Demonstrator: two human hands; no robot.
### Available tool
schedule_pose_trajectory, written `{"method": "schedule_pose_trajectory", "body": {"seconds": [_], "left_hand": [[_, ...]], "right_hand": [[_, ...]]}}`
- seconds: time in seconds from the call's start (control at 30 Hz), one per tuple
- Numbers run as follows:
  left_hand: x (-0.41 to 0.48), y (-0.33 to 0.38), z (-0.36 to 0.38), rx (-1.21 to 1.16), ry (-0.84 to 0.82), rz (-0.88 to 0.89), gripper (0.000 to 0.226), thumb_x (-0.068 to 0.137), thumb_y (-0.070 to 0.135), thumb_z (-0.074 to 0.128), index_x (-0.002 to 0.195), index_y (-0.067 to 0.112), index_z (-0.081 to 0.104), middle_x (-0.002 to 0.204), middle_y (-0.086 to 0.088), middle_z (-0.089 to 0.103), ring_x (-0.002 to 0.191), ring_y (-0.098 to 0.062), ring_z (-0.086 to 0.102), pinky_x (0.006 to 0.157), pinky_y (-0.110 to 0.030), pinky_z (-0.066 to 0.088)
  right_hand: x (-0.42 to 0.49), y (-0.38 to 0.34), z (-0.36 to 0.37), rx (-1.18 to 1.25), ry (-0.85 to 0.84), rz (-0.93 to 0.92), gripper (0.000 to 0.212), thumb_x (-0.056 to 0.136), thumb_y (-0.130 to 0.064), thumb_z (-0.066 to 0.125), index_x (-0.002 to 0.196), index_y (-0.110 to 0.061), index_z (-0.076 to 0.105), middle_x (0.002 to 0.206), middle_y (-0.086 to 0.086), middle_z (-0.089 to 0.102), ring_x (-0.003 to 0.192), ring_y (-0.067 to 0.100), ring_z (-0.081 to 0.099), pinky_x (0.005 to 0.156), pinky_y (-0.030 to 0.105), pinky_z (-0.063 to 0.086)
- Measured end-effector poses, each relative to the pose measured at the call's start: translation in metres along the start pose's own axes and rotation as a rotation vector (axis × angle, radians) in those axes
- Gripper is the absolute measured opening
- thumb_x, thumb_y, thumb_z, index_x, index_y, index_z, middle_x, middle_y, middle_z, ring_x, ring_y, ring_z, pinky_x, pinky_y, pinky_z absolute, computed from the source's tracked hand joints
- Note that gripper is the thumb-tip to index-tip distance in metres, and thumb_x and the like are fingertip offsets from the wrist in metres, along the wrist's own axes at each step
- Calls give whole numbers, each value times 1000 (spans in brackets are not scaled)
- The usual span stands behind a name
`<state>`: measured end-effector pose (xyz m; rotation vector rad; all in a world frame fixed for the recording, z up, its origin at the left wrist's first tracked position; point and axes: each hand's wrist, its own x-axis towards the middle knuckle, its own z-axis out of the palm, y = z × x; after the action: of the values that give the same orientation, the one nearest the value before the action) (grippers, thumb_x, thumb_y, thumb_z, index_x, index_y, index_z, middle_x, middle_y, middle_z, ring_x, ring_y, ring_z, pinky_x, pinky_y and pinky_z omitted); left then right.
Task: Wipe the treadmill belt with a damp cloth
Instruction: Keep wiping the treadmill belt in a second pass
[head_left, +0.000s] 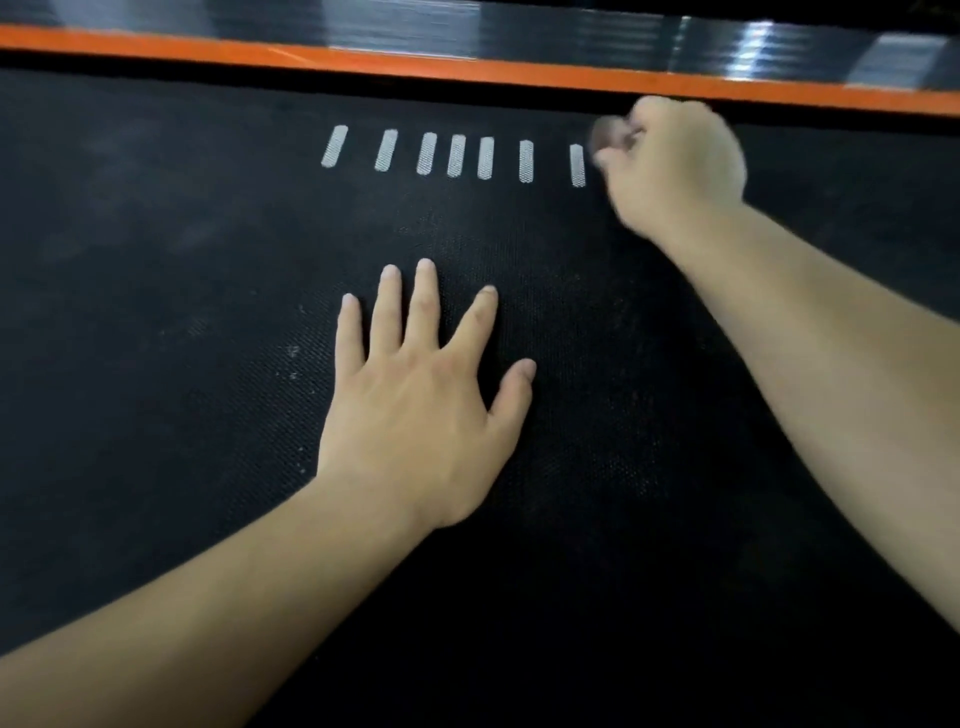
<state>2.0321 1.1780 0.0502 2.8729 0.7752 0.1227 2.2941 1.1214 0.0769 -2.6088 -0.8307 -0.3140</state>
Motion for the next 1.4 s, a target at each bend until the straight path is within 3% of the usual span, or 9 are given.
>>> {"method": "schedule_pose_trajectory", "body": {"seconds": [0.1,0.27,0.43,0.57,0.83,1.03,1.17,1.33,1.4], "left_hand": [[0,1,-1,5,-2,-3,72,96,69,11,160,37,17,170,-12,6,157,-31,-4,126,-54,-1],[1,-1,1,-4,20,10,72,98,69,13,161,35,17,170,-13,7,157,-32,-5,126,-54,-1],[0,1,0,-7,20,2,72,97,69,12,160,36,16,170,-12,6,157,-32,-6,125,-54,-1],[1,1,1,-9,23,15,71,97,69,13,160,35,18,170,-13,7,157,-32,-5,126,-54,-1],[1,0,1,-13,11,7,71,97,69,14,160,36,17,170,-13,6,157,-32,-5,126,-54,-2],[1,1,2,0,-7,2,71,97,69,15,159,36,19,170,-13,8,157,-33,-3,126,-54,-2],[0,1,2,1,-4,-1,69,98,69,17,160,36,19,170,-13,8,157,-33,-3,126,-54,-2],[0,1,2,4,-22,-1,68,98,68,20,159,36,20,170,-13,7,157,-33,-3,125,-54,-2],[0,0,1,-4,-30,-7,68,98,68,21,159,36,20,170,-13,6,157,-32,-4,125,-54,-2]], "right_hand": [[-19,-25,7,48,-138,-258,26,90,-47,62,97,-22,62,94,3,58,85,25,53,71,36,43],[33,0,-1,-32,28,152,28,90,-44,59,107,-22,63,111,4,68,105,31,62,81,39,48],[25,-13,9,-3,-86,-100,26,90,-48,60,101,-25,62,100,1,58,91,23,53,77,37,44],[42,18,-7,-65,24,202,27,89,-42,58,105,-20,63,109,11,67,103,34,63,79,38,46],[3,48,-27,-16,43,216,32,87,-49,60,93,-17,63,92,7,64,95,33,62,71,34,42],[-84,25,-43,-67,-102,-194,27,91,-48,62,86,-23,53,87,5,50,78,25,47,65,33,35],[-74,44,-52,-110,16,92,28,90,-48,60,90,-19,60,96,12,59,90,36,57,69,37,41],[-144,10,-50,26,-108,-295,27,89,-47,64,84,-21,57,82,0,47,72,21,46,61,31,34],[-133,29,-58,21,-90,-153,29,88,-48,65,80,-23,54,81,0,52,73,25,52,61,32,37]]}}
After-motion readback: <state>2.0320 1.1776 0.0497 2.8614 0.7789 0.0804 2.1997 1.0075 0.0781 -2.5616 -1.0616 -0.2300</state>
